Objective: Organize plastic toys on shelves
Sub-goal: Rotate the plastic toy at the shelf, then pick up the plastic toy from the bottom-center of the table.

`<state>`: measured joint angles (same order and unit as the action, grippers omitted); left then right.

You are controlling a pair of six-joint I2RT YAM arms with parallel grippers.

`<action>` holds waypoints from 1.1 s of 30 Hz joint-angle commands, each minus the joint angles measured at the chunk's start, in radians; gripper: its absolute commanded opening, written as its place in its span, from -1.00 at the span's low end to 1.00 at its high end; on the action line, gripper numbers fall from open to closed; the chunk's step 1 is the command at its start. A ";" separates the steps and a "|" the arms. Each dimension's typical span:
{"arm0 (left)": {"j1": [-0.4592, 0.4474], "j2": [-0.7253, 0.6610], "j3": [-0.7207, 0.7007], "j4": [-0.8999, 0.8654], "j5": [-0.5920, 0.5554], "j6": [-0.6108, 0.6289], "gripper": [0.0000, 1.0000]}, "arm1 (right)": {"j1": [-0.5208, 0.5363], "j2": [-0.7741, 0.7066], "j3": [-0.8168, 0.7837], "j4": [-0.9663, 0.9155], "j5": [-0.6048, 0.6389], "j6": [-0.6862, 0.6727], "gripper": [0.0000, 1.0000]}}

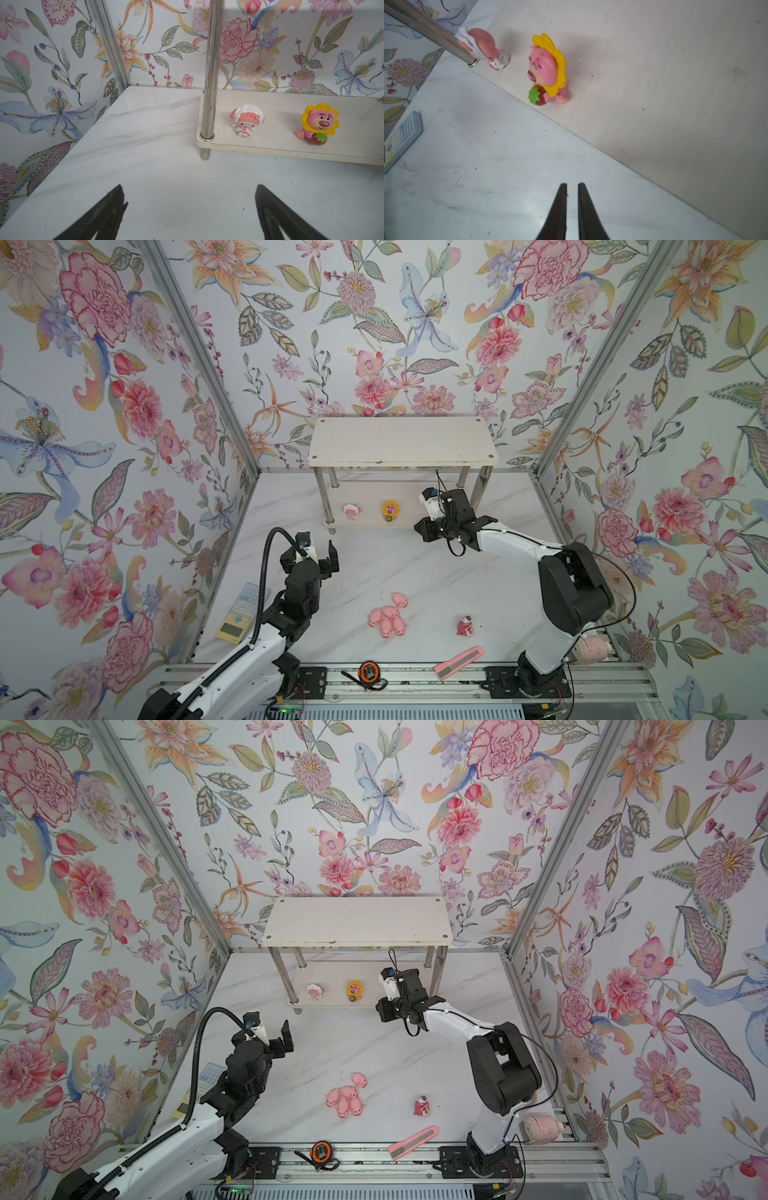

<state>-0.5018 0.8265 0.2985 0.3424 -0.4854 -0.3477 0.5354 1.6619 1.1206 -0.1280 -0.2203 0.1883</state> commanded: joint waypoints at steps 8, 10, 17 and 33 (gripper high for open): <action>0.011 0.123 -0.016 0.174 0.076 0.004 0.97 | 0.221 -0.410 -0.234 -0.584 0.315 0.183 0.67; 0.011 0.148 -0.016 0.201 0.101 -0.009 0.96 | 0.265 -0.488 -0.296 -0.629 0.300 0.268 0.98; 0.009 0.187 -0.012 0.251 0.138 -0.020 0.96 | 0.399 -0.653 -0.413 -0.763 0.367 0.538 0.99; 0.010 0.250 -0.015 0.303 0.158 -0.040 0.97 | 0.417 -0.618 -0.601 -0.594 0.315 0.636 0.31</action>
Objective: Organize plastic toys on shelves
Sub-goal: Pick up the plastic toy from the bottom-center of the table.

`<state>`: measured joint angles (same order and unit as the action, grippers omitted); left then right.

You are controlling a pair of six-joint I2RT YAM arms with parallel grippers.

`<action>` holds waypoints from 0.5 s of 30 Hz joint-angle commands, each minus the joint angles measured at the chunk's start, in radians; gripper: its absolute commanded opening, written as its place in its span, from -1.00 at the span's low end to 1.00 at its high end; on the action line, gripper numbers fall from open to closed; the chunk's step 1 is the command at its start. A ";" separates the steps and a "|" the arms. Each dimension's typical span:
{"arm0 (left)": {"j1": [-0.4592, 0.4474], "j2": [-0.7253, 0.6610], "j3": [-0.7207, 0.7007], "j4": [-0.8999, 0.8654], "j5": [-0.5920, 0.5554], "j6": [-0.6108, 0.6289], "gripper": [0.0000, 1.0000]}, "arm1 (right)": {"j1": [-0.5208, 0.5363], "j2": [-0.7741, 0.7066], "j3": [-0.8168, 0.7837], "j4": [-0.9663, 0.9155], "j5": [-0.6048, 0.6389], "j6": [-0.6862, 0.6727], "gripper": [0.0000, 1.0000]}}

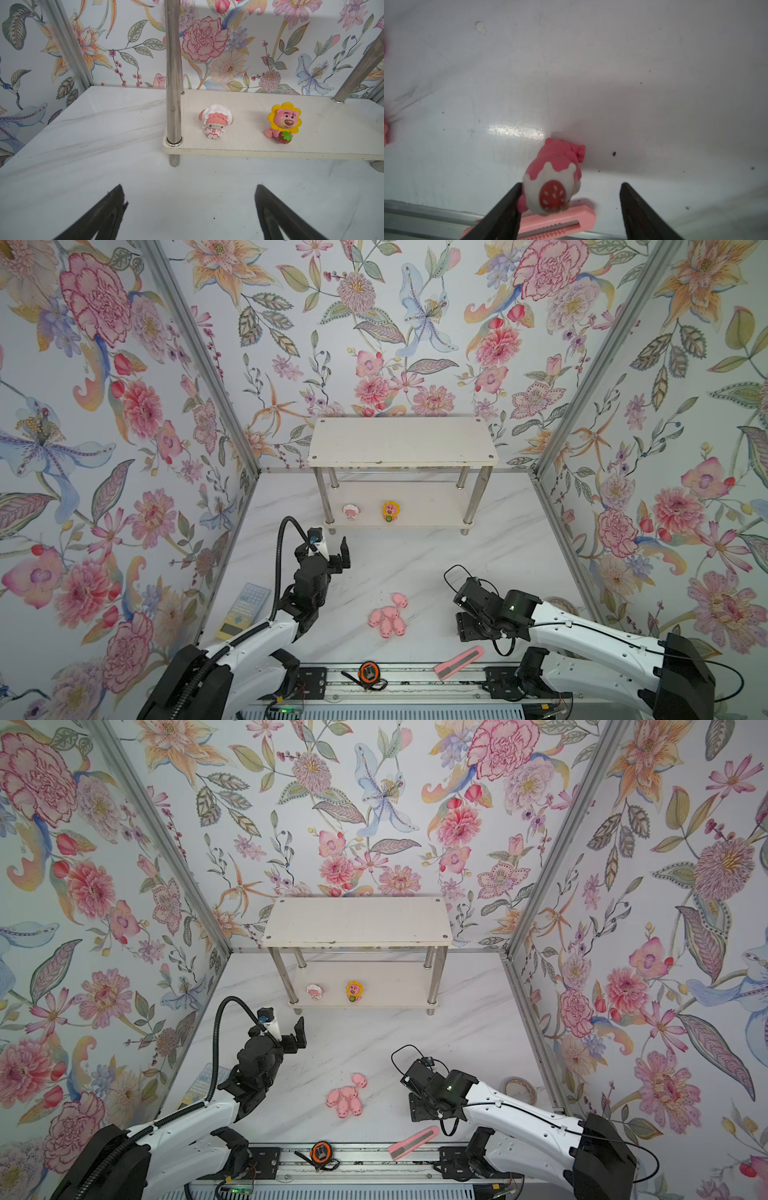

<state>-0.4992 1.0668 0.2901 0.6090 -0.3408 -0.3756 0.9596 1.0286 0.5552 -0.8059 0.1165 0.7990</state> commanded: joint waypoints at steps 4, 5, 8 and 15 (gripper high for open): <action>0.007 0.018 0.000 0.035 0.012 -0.007 0.96 | -0.032 0.053 -0.058 0.170 -0.032 0.002 0.04; 0.008 0.019 0.002 0.033 0.010 -0.005 0.96 | -0.038 0.064 -0.058 0.185 -0.035 -0.007 -0.02; 0.007 0.017 0.006 0.024 0.006 -0.002 0.96 | -0.074 0.094 -0.057 0.234 -0.057 -0.037 -0.16; 0.007 0.009 0.010 0.009 -0.010 0.004 0.97 | -0.129 0.138 -0.040 0.296 -0.131 -0.023 0.38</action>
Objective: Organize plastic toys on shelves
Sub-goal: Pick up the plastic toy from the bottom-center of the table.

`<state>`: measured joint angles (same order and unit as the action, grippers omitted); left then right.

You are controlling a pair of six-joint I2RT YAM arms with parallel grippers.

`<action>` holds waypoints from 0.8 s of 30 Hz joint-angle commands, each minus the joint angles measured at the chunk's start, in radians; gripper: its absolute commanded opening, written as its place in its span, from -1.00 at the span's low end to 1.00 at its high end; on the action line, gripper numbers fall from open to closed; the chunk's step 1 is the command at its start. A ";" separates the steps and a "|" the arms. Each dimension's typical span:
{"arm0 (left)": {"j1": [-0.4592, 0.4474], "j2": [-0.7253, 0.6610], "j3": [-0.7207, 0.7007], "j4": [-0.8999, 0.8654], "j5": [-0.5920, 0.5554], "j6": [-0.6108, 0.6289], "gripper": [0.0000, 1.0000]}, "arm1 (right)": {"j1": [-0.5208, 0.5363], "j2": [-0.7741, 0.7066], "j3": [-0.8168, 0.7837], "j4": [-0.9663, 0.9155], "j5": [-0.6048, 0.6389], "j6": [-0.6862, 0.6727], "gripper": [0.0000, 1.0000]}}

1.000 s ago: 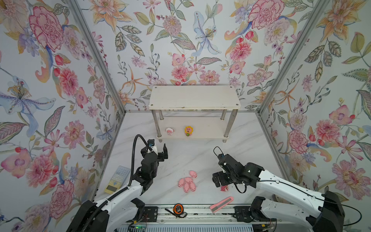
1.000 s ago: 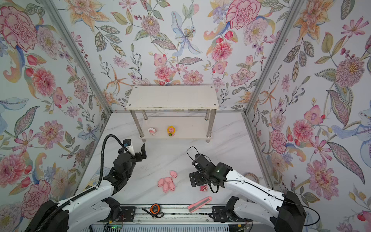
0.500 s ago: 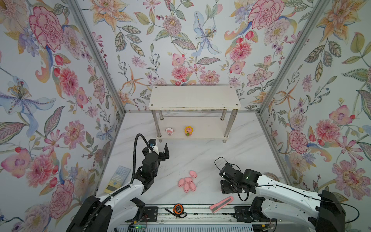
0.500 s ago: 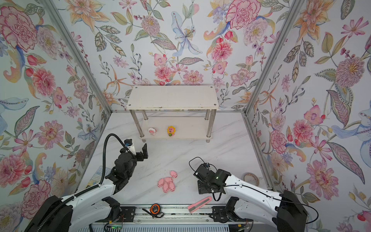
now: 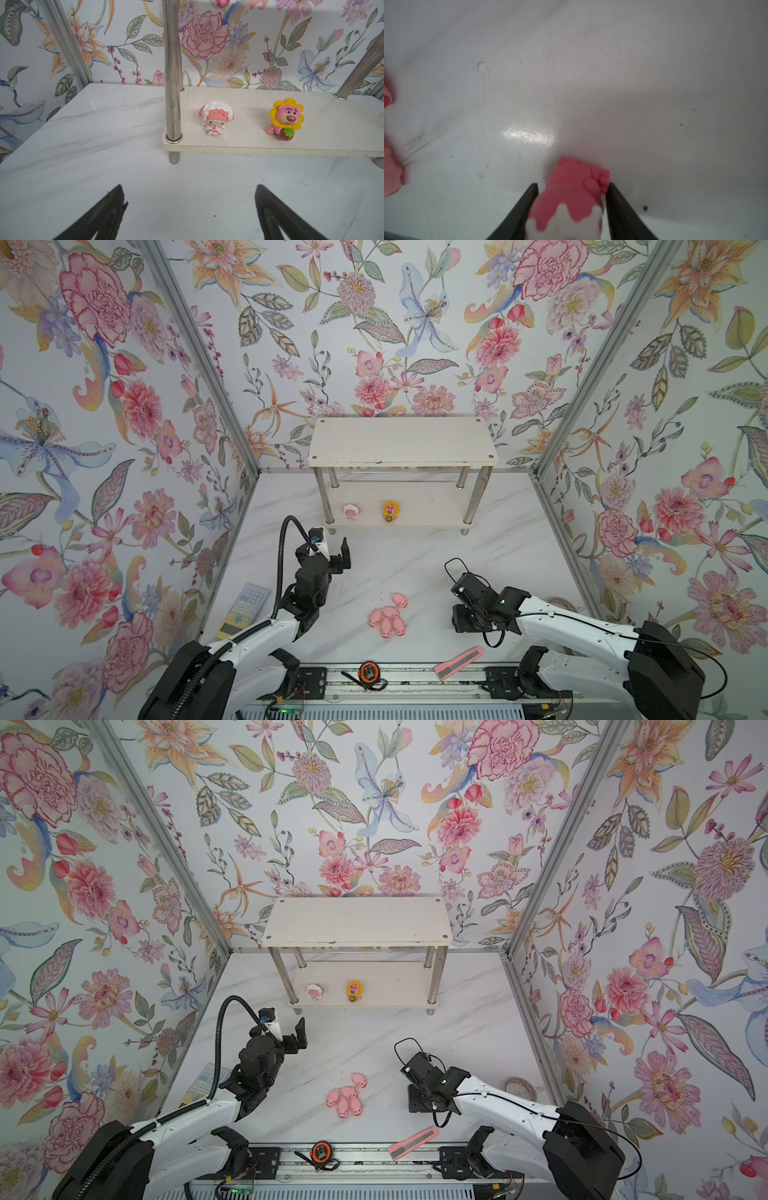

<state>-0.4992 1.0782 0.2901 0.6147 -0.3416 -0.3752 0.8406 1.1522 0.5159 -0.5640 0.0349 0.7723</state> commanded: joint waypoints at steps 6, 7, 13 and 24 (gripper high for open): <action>0.007 0.010 0.024 -0.007 -0.010 0.009 0.97 | -0.006 0.007 0.009 0.116 -0.138 0.032 0.50; 0.007 0.011 0.027 -0.009 -0.008 0.009 0.97 | -0.001 0.012 0.014 0.118 -0.145 0.037 0.50; 0.007 0.008 0.032 -0.020 -0.012 0.012 0.97 | 0.029 0.019 0.009 0.114 -0.163 0.056 0.53; 0.007 0.004 0.040 -0.037 -0.011 0.015 0.97 | 0.044 0.140 0.094 -0.052 -0.056 -0.164 0.45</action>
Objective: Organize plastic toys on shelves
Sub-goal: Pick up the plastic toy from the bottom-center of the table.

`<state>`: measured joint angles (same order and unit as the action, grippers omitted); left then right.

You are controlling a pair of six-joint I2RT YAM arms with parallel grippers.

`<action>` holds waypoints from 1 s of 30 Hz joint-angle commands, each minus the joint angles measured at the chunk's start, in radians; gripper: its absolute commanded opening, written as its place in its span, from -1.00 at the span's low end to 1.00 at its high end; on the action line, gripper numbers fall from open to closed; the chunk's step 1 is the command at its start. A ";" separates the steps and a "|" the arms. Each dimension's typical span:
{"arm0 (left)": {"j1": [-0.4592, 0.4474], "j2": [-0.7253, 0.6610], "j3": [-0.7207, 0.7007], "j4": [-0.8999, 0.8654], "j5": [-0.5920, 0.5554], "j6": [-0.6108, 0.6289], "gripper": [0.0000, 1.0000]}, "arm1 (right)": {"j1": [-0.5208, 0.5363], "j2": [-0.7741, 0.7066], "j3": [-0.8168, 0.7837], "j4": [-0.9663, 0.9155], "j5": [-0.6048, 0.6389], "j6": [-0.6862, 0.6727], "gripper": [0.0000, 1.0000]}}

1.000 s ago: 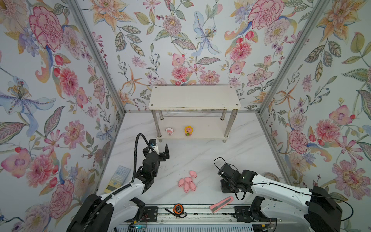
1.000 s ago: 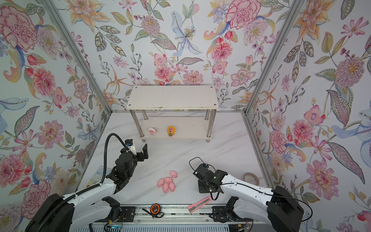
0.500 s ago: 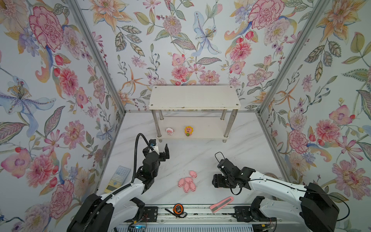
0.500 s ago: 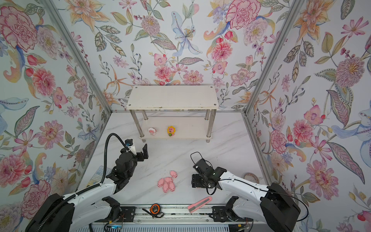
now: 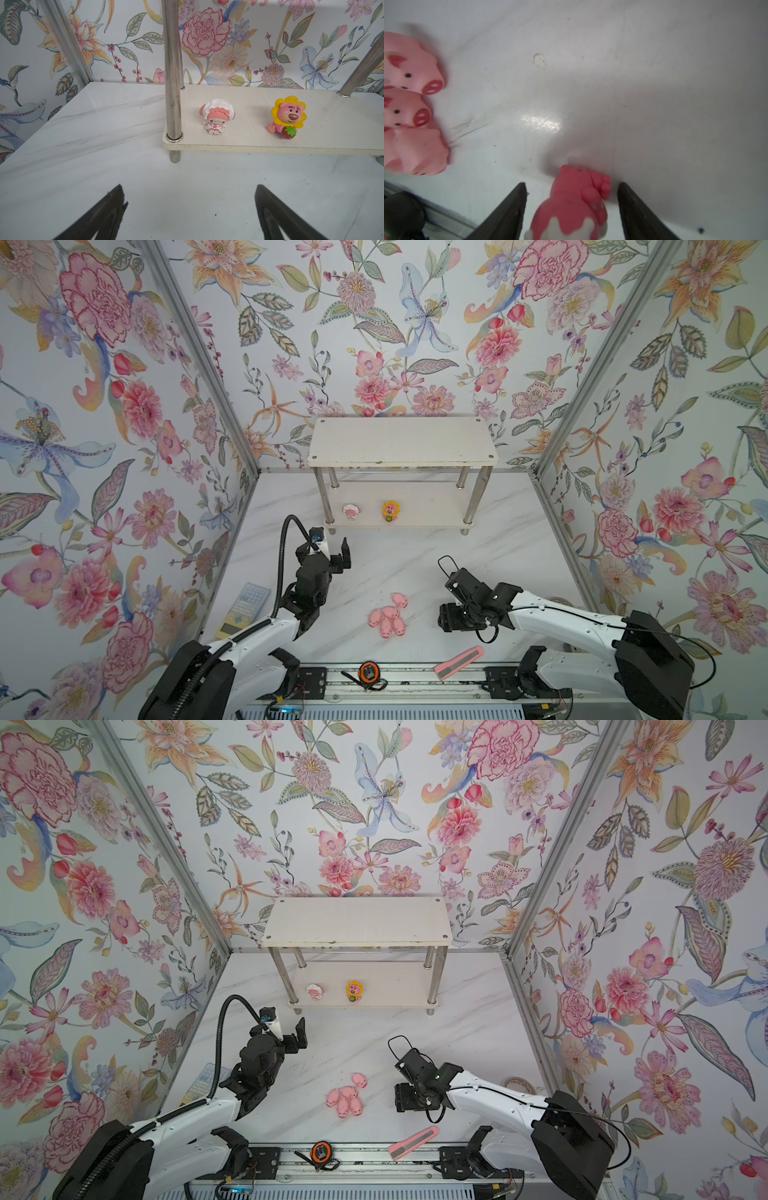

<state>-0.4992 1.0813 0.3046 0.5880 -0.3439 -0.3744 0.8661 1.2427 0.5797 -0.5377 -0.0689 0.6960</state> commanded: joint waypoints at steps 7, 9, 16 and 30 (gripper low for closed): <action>0.008 -0.015 0.018 -0.026 -0.018 0.013 0.97 | 0.028 0.080 0.042 -0.078 0.059 -0.152 0.39; 0.007 -0.015 0.018 -0.028 -0.018 0.014 0.97 | 0.029 0.074 0.042 -0.076 0.042 -0.162 0.18; 0.007 0.000 0.025 -0.022 -0.015 0.013 0.97 | 0.067 0.050 0.044 -0.078 0.008 -0.132 0.25; 0.007 -0.029 0.010 -0.031 -0.029 0.016 0.97 | 0.062 0.122 0.108 -0.032 0.084 -0.130 -0.51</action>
<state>-0.4992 1.0744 0.3061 0.5758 -0.3477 -0.3744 0.9466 1.3300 0.6582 -0.5880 -0.0235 0.5747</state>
